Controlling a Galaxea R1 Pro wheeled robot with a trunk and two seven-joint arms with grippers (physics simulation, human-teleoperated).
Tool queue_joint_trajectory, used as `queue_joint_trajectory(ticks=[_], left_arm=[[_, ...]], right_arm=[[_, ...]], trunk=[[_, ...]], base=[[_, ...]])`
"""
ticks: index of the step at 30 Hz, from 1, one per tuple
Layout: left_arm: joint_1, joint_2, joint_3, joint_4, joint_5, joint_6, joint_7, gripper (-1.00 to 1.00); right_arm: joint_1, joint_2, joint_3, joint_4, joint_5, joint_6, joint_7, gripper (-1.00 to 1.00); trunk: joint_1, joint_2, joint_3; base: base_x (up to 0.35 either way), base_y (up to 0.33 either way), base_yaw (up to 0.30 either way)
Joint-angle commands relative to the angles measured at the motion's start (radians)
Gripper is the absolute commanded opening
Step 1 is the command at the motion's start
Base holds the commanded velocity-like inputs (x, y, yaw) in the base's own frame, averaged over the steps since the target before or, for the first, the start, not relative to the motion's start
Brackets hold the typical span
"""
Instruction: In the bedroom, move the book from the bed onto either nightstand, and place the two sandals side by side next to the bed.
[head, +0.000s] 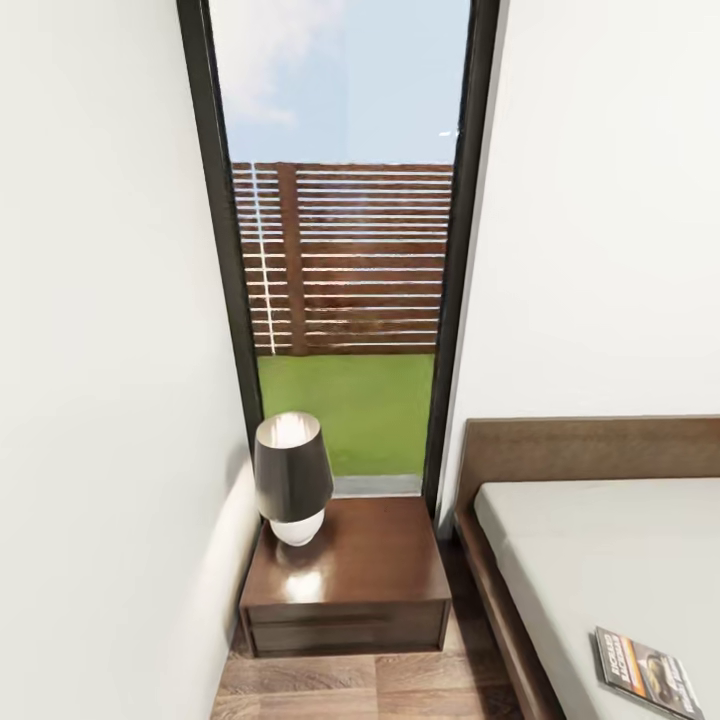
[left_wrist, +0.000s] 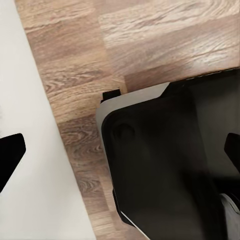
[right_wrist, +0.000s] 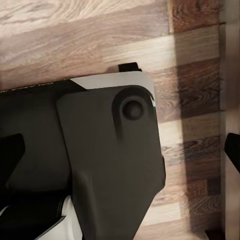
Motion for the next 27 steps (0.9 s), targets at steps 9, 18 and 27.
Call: queue_joint_trajectory(ticks=[9, 18, 27], left_arm=[[-0.001, 0.001, -0.008, 0.001, 0.010, -0.003, -0.003, 1.00], [-0.001, 0.001, -0.009, 0.001, 0.010, -0.004, -0.003, 1.00], [-0.001, 0.000, -0.011, 0.001, 0.010, -0.004, -0.004, 1.00]], right_arm=[[-0.001, 0.000, -0.005, 0.001, -0.005, 0.000, -0.003, 1.00], [-0.001, 0.000, -0.005, 0.001, -0.005, 0.000, -0.003, 1.00], [-0.001, 0.000, -0.005, 0.001, -0.005, 0.001, -0.003, 1.00]], trunk=[[0.001, -0.001, 0.000], [0.001, -0.001, 0.000], [0.001, -0.001, 0.000]], base=[[0.285, 0.000, -0.006], [0.293, 0.000, -0.001], [0.167, 0.001, 0.000]])
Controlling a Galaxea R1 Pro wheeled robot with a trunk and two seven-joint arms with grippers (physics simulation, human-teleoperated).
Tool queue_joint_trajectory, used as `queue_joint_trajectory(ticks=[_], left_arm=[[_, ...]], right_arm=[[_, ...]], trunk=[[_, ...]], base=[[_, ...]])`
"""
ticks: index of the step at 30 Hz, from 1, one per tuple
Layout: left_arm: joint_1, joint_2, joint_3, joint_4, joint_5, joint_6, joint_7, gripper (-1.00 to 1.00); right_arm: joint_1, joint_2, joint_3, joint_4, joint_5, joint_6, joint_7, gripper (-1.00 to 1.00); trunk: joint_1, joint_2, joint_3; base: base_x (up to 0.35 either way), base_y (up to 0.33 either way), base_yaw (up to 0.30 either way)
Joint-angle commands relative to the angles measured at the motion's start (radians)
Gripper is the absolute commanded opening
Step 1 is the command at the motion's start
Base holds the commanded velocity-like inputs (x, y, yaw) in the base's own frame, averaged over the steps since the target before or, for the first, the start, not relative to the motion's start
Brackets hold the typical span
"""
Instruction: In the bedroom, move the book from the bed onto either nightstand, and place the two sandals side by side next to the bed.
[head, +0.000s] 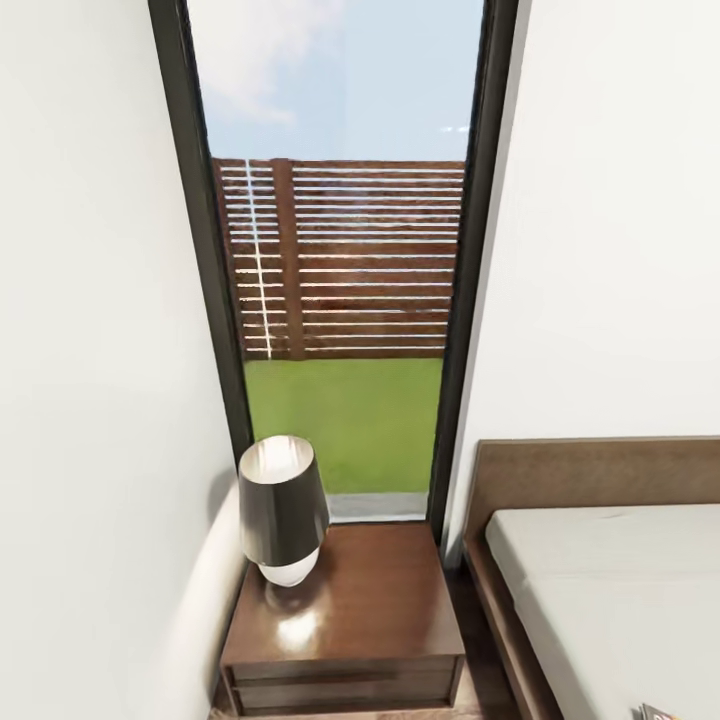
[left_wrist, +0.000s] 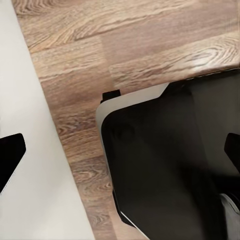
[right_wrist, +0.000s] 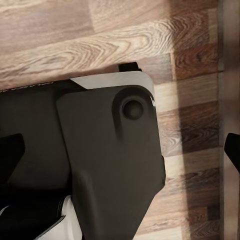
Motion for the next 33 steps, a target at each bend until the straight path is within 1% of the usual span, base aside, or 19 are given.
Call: queue_joint_trajectory(ticks=[1, 9, 17, 33], left_arm=[[0.000, 0.000, -0.008, 0.001, 0.010, -0.003, -0.003, 1.00], [0.000, 0.001, -0.009, 0.001, 0.010, -0.003, -0.003, 1.00], [0.000, 0.001, -0.009, 0.001, 0.010, -0.003, -0.003, 1.00], [0.000, 0.000, -0.009, 0.000, 0.010, -0.003, -0.004, 1.00]], right_arm=[[-0.001, 0.000, -0.006, 0.001, -0.005, 0.000, -0.003, 1.00], [-0.001, 0.000, -0.006, 0.001, -0.005, -0.001, -0.003, 1.00], [-0.001, 0.001, -0.006, 0.001, -0.004, -0.002, -0.003, 1.00], [0.000, 0.000, -0.006, 0.001, 0.001, -0.003, -0.003, 1.00]], trunk=[[0.001, -0.001, 0.000], [0.001, -0.001, 0.000], [0.001, -0.001, 0.000], [0.001, -0.001, 0.000]], base=[[0.168, 0.006, 0.000], [0.212, 0.025, 0.000], [0.132, 0.011, 0.000], [0.195, 0.052, 0.000]])
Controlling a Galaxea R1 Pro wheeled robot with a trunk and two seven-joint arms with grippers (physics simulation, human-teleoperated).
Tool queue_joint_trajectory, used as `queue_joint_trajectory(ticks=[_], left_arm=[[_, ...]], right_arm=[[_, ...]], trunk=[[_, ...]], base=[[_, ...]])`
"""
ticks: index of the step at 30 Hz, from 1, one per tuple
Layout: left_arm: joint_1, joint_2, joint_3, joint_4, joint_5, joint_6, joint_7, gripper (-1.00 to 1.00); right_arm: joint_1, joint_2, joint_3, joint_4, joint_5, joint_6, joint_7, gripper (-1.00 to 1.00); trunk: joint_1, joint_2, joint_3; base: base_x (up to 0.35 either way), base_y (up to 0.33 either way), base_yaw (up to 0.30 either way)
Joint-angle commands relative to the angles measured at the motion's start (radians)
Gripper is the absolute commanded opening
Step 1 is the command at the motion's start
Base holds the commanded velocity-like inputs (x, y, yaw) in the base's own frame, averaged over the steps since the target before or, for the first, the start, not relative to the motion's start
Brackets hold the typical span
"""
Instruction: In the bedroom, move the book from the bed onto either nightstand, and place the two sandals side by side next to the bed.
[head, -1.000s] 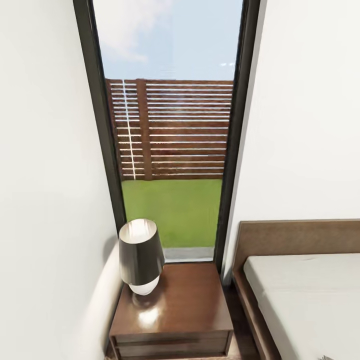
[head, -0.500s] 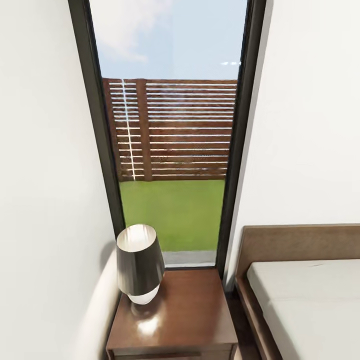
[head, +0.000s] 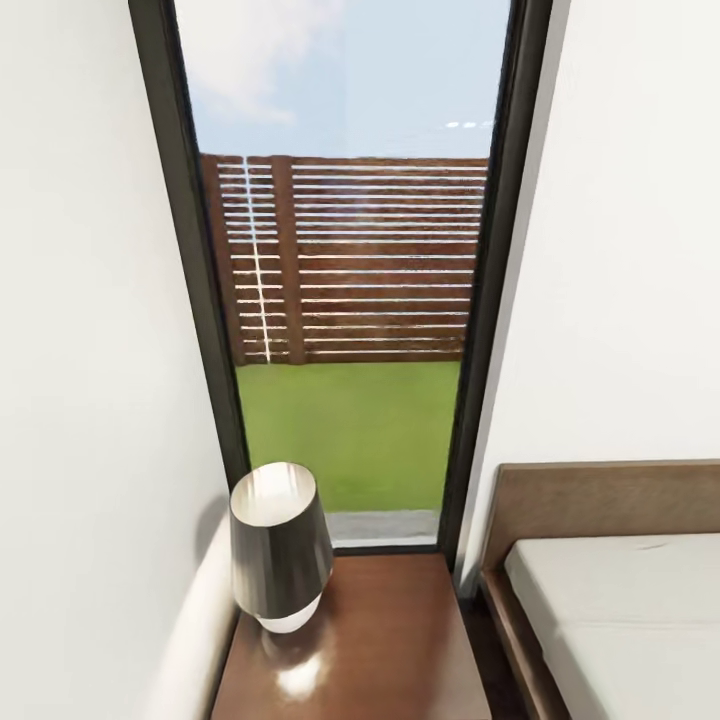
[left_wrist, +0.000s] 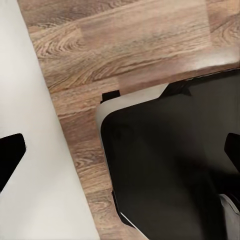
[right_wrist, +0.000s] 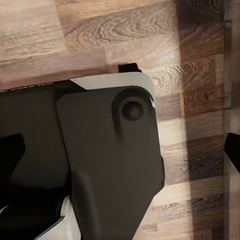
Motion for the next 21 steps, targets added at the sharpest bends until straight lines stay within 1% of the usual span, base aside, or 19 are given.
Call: queue_joint_trajectory(ticks=[1, 8, 9, 11, 21], left_arm=[[-0.001, 0.000, -0.008, 0.001, 0.010, -0.003, -0.004, 1.00], [-0.001, 0.000, -0.008, 0.000, 0.010, -0.003, -0.003, 1.00], [-0.007, 0.004, -0.008, 0.001, 0.007, -0.007, 0.001, 1.00], [-0.017, 0.004, -0.009, 0.001, 0.007, -0.007, 0.001, 1.00], [-0.017, 0.004, -0.009, 0.001, 0.007, -0.007, 0.001, 1.00]], right_arm=[[-0.001, 0.000, -0.006, 0.001, -0.005, 0.000, -0.003, 1.00], [-0.001, -0.001, -0.006, 0.001, -0.004, -0.001, -0.003, 1.00], [0.002, -0.006, -0.003, 0.000, 0.001, -0.007, -0.003, 1.00], [0.002, -0.006, -0.003, 0.000, 0.002, -0.018, -0.003, 1.00], [0.002, -0.006, -0.003, 0.000, 0.002, -0.022, -0.003, 1.00]], trunk=[[0.001, -0.001, 0.000], [0.001, -0.001, 0.000], [0.001, -0.001, 0.000], [0.001, -0.001, 0.000], [0.001, -0.001, 0.000]], base=[[0.195, 0.112, 0.000], [0.171, 0.080, 0.000], [0.000, 0.000, 0.000], [0.000, 0.000, 0.000], [0.000, 0.000, 0.000]])
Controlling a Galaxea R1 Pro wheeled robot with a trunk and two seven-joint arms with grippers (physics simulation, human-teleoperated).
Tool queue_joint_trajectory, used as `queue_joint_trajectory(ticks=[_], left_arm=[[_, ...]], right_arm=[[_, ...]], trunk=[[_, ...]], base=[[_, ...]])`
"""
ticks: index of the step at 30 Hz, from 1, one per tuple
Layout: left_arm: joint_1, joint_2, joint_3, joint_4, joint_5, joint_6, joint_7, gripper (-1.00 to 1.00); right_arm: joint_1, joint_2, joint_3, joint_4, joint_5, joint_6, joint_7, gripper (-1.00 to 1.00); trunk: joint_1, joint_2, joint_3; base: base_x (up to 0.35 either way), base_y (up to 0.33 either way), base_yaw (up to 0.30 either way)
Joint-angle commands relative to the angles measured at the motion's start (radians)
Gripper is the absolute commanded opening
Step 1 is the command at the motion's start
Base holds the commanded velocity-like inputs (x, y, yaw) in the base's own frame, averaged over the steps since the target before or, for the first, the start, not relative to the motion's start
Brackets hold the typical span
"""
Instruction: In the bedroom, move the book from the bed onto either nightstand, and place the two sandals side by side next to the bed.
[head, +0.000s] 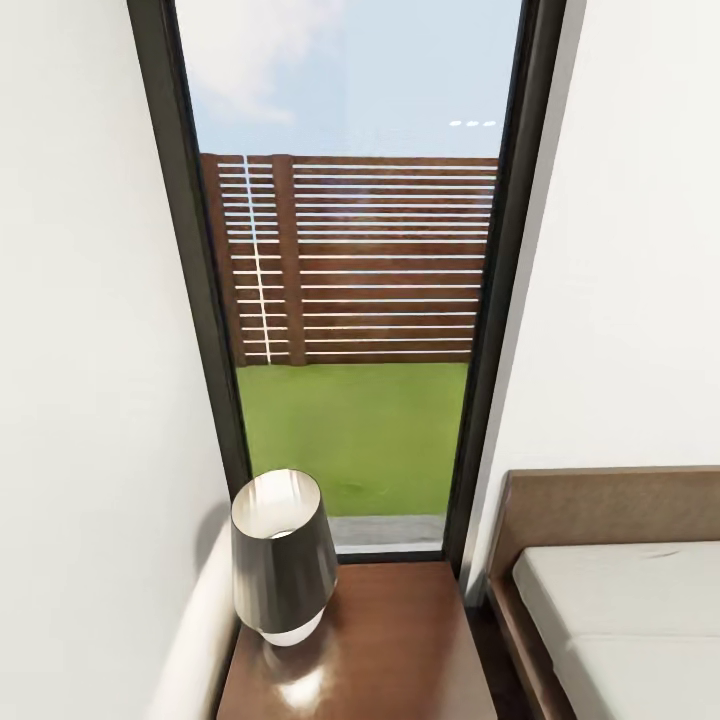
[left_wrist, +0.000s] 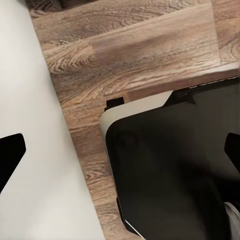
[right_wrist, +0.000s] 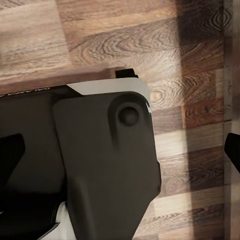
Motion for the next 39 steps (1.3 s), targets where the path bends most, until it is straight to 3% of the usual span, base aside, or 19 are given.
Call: queue_joint_trajectory(ticks=[1, 23, 39], left_arm=[[0.000, 0.000, -0.008, 0.001, 0.010, -0.003, -0.003, 1.00], [0.000, 0.000, -0.009, 0.001, 0.011, -0.003, -0.003, 1.00], [0.000, -0.010, -0.016, 0.000, 0.009, -0.003, -0.003, 1.00]], right_arm=[[-0.001, 0.000, -0.006, 0.001, -0.005, 0.000, -0.003, 1.00], [-0.001, 0.000, -0.006, 0.001, -0.004, 0.002, -0.003, 1.00], [-0.001, 0.002, -0.006, 0.001, -0.010, -0.041, -0.004, 1.00]], trunk=[[0.000, -0.001, 0.000], [0.000, -0.001, 0.000], [0.000, -0.001, 0.000]], base=[[0.000, 0.000, 0.000], [0.001, 0.000, 0.000], [0.049, 0.000, 0.000]])
